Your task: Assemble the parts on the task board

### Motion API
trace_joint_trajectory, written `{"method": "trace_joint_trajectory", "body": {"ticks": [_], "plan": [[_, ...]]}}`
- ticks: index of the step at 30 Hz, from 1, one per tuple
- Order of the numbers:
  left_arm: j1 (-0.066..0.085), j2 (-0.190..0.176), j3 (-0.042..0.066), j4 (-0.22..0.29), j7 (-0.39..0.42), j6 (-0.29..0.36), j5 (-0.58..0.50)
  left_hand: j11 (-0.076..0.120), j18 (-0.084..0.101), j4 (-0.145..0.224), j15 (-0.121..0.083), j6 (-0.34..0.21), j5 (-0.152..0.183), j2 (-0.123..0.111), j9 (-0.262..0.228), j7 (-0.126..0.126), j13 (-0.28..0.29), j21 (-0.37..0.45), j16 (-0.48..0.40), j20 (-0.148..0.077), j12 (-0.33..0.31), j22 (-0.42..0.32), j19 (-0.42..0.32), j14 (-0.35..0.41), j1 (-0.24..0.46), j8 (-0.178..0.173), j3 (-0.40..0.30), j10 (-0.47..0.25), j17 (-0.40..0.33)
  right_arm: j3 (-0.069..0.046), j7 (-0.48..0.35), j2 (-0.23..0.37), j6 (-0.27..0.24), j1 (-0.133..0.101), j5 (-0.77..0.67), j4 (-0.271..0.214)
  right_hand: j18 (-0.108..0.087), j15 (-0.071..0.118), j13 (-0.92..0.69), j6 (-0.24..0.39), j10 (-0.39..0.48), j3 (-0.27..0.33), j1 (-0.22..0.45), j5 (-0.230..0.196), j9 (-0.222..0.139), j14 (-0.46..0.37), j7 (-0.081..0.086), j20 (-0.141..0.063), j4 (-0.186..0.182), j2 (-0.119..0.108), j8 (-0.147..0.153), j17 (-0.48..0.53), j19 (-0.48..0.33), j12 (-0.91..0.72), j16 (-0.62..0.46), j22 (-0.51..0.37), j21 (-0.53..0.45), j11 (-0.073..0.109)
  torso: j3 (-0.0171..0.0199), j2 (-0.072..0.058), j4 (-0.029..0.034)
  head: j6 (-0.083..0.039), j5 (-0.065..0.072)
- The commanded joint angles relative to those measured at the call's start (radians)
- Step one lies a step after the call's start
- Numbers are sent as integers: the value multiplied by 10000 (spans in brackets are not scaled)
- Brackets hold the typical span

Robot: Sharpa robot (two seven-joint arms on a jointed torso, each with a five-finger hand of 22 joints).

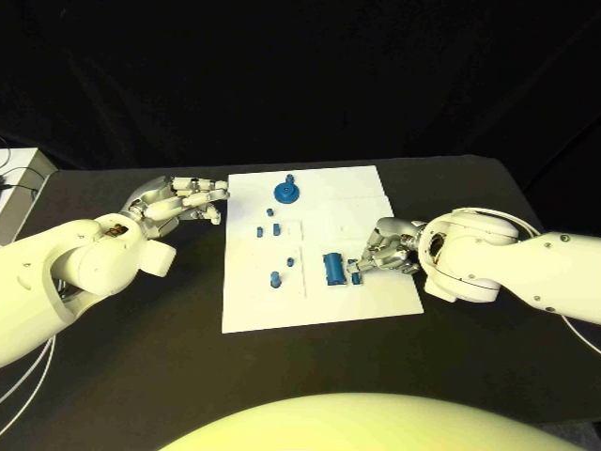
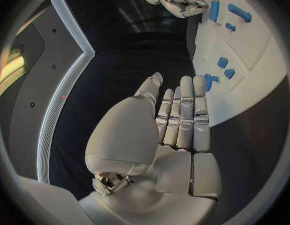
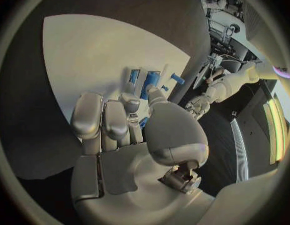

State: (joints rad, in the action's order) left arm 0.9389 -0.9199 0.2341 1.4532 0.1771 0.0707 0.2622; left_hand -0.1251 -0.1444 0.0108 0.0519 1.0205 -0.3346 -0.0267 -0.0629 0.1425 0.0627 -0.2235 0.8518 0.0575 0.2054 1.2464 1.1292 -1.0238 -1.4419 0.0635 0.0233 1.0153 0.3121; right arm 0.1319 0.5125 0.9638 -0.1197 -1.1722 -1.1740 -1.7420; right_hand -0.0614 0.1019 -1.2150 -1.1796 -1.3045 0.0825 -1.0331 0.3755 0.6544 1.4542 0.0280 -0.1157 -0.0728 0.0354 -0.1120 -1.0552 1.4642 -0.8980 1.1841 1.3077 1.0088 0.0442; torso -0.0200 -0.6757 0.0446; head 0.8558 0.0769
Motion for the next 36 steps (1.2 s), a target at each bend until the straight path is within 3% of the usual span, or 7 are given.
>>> {"method": "trace_joint_trajectory", "body": {"ticks": [1, 14, 20, 25, 27, 31, 36], "plan": [[-3, -2, 6, 25, 75, -122, 23, -2, 10, 25, 33, 51, -19, 98, -4, -6, -3, 47, 31, -1, 40, 9, 74, 46, -19, 29, 59, -55, -9, 0, -146, -15, -55, 7, 37, 11, -30, -5, -12, -34, -45, 8, -10, 34, 3, -7, -6, 12, 46, 60, -45, -1, 507, -10, 3, 1390, 41, 4, -3, 3, 10, 8, 2], [-3, -18, 6, 38, 94, -99, 23, -2, 10, 25, 33, 51, -19, 98, -4, -6, -3, 47, 31, -1, 40, 9, 74, 46, -19, 29, 59, -55, -9, 0, -396, 66, -329, 8, -104, 34, -24, 33, -27, -79, -69, -229, -583, -70, 107, -6, -82, -10, 625, 160, -184, -4, 505, -38, 1, 1390, 43, 56, 5, 2, 3, -5, 4], [-3, 3, 6, 43, 329, 61, -25, 9, 12, 25, 29, 63, -18, 101, -5, -15, -1, 51, 39, -5, 58, 31, 79, 43, -14, 32, 57, -17, -6, 0, -1811, 184, -1699, 9, 745, 160, -37, 14, 43, 134, 42, -351, -989, -23, 115, -52, -25, -8, 978, 189, -148, 179, 445, 113, -176, 1324, -253, 21, 2, 23, -10, -64, 10], [-3, 67, 6, 5, 836, 430, -249, 59, 26, -22, 12, 132, -2, 99, -6, -48, 1, 64, 38, 1, 128, 34, 59, 54, 53, 40, 89, 139, -4, 0, -4593, 194, -3209, 8, 2933, 626, -185, -70, 508, 277, 468, -296, -1307, -349, -150, -160, 122, 85, 1092, 166, 124, 863, 184, 888, -923, 943, -1839, -89, -13, 68, -21, -215, 24], [-3, 108, 6, -26, 1049, 609, -355, 86, 41, -45, 0, 173, 4, 97, -4, -66, -6, 83, 33, 0, 145, 30, 37, 71, 69, 31, 107, 235, -4, -1, -5692, 147, -3629, 8, 4053, 908, -321, -141, 1193, 441, 1035, -251, -1394, -339, -271, -467, 261, 156, 1105, 139, 275, 1716, -155, 2012, -1877, 437, -3678, -189, -30, 124, -29, -291, 23], [-2, 186, 6, -106, 1413, 979, -560, 138, 80, -113, -3, 226, 46, 82, -4, -94, -7, 154, -28, 12, 160, -9, -36, 153, 132, 30, 169, 447, -26, -14, -7299, -63, -4056, 0, 5925, 1640, -483, -249, 1998, 708, 1199, -150, -1525, -336, -661, -491, 442, 281, 1138, 128, 423, 2568, -480, 2598, -3268, -896, -6777, -324, -83, 240, -62, -429, 19], [3, 355, 6, -352, 1786, 1466, -838, 124, 300, -196, 232, 201, 222, 94, -3, -119, -18, 1241, -1721, 312, 17, -954, -901, 664, 133, 27, 412, 753, -822, -65, -8589, -665, -4215, -7, 7609, 3043, -388, -470, 3279, 1180, 1514, -82, -1591, -724, -1387, -741, 735, 500, 1167, 151, 428, 3211, -802, 3426, -4782, -2185, -8210, -553, -159, 449, -137, -650, -34]]}}
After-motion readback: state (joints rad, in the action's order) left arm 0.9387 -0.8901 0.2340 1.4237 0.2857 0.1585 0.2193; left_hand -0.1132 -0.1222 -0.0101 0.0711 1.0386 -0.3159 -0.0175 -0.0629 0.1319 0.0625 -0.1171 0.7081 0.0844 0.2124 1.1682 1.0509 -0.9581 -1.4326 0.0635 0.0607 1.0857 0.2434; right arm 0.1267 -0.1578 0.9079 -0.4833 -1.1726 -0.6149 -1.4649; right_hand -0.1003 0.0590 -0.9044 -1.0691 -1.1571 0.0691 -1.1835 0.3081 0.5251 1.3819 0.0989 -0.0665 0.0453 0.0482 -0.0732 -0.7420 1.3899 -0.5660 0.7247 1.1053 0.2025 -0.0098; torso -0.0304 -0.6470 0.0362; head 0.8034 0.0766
